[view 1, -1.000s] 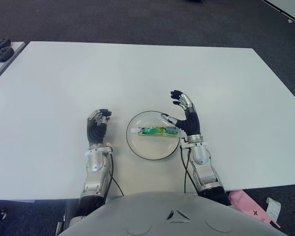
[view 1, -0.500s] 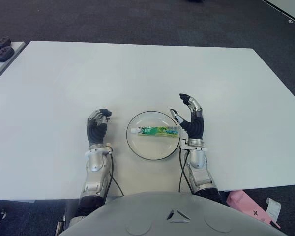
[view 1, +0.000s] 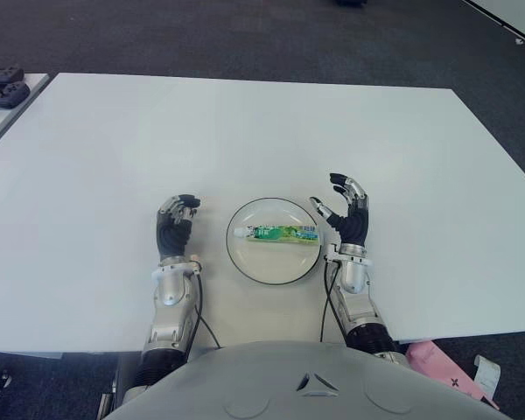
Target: Put the toothpaste on the table into the plate.
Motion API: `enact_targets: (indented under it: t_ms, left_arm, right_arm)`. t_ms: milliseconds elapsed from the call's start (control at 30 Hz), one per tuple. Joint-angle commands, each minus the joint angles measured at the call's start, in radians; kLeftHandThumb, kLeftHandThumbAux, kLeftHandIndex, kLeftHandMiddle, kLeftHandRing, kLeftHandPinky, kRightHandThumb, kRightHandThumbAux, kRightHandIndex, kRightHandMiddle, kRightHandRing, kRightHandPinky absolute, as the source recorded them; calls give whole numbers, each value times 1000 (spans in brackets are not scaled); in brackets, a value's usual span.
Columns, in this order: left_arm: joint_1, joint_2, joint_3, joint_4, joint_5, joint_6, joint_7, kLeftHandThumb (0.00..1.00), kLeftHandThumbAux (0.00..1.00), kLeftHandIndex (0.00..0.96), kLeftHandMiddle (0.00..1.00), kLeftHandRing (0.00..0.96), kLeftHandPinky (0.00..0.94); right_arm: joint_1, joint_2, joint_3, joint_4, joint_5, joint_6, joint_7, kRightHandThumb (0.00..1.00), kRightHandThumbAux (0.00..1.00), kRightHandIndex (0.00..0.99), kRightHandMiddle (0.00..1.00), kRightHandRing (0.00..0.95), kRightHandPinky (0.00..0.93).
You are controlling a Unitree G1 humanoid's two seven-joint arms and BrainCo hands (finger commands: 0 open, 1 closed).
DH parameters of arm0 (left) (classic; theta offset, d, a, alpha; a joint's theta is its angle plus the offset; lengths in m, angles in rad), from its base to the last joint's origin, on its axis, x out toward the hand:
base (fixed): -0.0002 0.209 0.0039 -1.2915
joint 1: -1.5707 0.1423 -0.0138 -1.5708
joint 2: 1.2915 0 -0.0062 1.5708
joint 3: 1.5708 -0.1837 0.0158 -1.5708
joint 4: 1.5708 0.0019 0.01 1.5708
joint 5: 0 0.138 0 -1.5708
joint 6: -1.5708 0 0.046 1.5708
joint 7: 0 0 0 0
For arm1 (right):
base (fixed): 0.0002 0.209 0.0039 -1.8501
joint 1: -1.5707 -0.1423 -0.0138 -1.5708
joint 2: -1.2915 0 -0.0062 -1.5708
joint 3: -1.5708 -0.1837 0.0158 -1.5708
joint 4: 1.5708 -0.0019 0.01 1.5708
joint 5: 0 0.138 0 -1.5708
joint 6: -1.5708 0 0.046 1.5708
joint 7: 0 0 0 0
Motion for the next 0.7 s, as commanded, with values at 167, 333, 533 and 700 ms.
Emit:
enact_targets:
  t_ms: [167, 333, 533, 700]
  left_arm:
    - [21, -28, 2, 34, 0, 51, -4, 709, 723, 420, 442, 392, 356]
    - [20, -31, 4, 32, -2, 54, -1, 710, 723, 421, 443, 394, 360]
    - [20, -31, 3, 34, -3, 51, -3, 711, 723, 421, 442, 393, 356]
    - [21, -26, 3, 35, -4, 45, -10, 711, 723, 421, 443, 391, 349]
  right_arm:
    - [56, 20, -14, -20, 12, 162, 2, 46, 994, 365, 382, 339, 334]
    - [55, 20, -23, -26, 22, 208, 2, 14, 998, 370, 397, 358, 353]
    - [44, 18, -38, -2, 35, 216, 6, 1, 998, 369, 406, 372, 366]
    - [45, 20, -43, -9, 39, 235, 12, 2, 998, 368, 411, 382, 374]
